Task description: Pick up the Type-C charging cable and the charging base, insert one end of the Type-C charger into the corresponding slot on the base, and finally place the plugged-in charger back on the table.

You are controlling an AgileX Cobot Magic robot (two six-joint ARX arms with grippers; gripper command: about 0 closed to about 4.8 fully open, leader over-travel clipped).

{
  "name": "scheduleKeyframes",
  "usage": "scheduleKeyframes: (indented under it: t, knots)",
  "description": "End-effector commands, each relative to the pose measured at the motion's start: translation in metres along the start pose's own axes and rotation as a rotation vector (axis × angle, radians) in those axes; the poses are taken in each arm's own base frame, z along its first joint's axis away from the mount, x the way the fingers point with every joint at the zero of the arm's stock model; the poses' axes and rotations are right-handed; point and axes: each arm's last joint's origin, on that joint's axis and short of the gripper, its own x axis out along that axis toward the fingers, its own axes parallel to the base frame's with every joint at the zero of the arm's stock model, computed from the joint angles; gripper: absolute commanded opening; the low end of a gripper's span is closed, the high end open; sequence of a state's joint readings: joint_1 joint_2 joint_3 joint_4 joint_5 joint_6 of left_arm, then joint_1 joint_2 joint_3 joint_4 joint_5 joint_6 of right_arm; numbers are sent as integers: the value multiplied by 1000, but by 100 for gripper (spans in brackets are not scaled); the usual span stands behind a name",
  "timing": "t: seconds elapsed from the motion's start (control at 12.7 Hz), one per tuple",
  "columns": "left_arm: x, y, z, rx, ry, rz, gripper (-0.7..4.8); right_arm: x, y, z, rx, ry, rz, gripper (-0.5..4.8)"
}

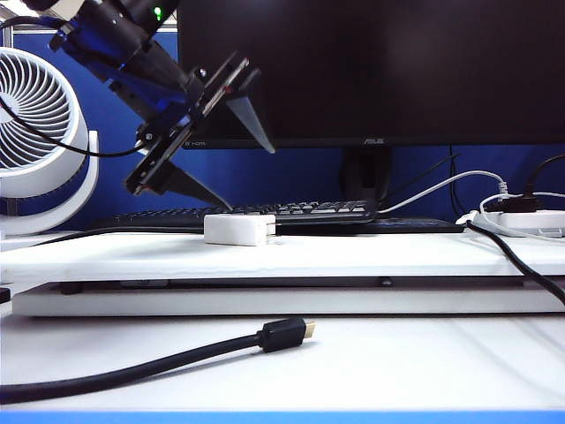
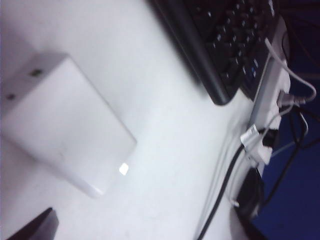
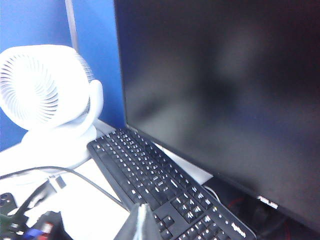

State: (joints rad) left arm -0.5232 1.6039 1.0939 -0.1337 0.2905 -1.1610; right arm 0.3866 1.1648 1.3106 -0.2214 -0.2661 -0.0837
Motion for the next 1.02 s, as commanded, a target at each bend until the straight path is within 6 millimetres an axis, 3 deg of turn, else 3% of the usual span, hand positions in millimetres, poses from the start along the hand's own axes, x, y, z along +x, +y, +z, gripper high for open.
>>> scheduleKeyframes:
  t: [0.08,0.39,0.55,0.79,0.95,1.02]
  knots:
    - [0,0,3,-7,-115,39,471,-8,2,7,-8,-34,6,-5]
    - [11,8,2,-30,-117,90,471,-11,3,9,-10,-43,5,-5]
    - [24,10,8,-43,-208,67,466,-14,5,9,-6,-43,69,-5]
    - [29,13,12,-61,-318,101,465,-20,7,8,1,-20,71,-5]
    - [29,13,12,-61,-297,91,465,-20,7,7,4,-10,72,-5]
    - [30,11,9,-62,-204,56,462,-20,7,6,8,3,73,-5]
